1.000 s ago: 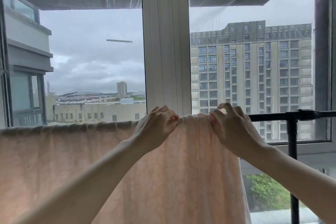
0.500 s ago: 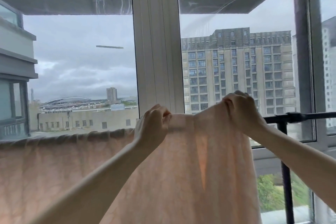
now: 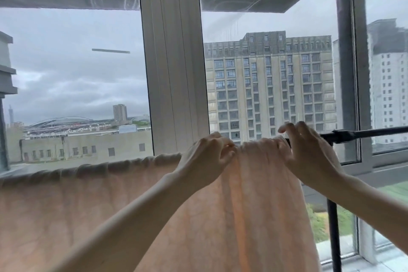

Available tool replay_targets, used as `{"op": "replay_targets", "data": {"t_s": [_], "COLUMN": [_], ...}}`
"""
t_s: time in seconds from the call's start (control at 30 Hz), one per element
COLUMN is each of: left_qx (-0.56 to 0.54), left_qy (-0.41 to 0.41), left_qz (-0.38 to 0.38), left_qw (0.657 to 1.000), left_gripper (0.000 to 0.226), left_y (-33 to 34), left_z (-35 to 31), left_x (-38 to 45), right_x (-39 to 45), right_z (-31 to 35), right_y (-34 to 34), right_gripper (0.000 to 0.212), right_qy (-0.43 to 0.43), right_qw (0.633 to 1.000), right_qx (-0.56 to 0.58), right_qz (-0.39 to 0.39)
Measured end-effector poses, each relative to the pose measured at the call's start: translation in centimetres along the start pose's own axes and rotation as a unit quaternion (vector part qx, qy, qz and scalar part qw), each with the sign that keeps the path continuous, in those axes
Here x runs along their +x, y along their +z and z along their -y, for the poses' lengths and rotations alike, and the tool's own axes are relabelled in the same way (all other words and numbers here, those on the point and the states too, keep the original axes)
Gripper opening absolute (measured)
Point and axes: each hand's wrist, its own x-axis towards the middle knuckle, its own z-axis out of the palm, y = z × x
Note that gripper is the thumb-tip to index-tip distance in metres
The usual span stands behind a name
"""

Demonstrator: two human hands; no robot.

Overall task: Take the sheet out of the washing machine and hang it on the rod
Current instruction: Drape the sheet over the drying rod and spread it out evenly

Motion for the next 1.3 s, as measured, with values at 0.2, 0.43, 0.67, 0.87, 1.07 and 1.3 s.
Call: {"op": "replay_targets", "data": {"t_s": [0.2, 0.43, 0.67, 0.87, 1.07, 1.3], "left_qx": [0.039, -0.006, 0.011, -0.021, -0.004, 0.022], "left_qy": [-0.026, -0.099, -0.146, -0.202, -0.169, -0.106], "left_qz": [-0.017, -0.041, -0.086, -0.186, -0.05, -0.068], "left_qw": [0.999, 0.994, 0.985, 0.961, 0.984, 0.992], "left_gripper": [0.021, 0.017, 0.007, 0.008, 0.01, 0.006], "left_y": [1.5, 1.6, 1.6, 2.6, 4.5, 6.6], "left_z": [-1.0, -2.0, -3.9, -5.2, -7.4, -9.6], "left_x": [1.1, 1.4, 2.3, 3.7, 4.4, 6.0], "right_x": [-1.0, 2.4, 5.7, 7.5, 6.6, 3.0], "right_z": [0.3, -1.0, -5.1, -9.3, -12.7, -15.3], "right_y": [-0.1, -0.7, -0.6, -2.1, -2.5, -2.8], "right_gripper": [0.055, 0.022, 0.018, 0.023, 0.01, 0.019], "right_qy": [0.015, -0.011, -0.087, -0.011, -0.002, -0.051], "right_qw": [0.996, 0.98, 0.991, 0.997, 0.984, 0.994], "right_qx": [0.072, 0.196, 0.071, 0.07, 0.152, 0.099], "right_qz": [0.051, 0.029, 0.074, -0.024, 0.093, -0.001]}}
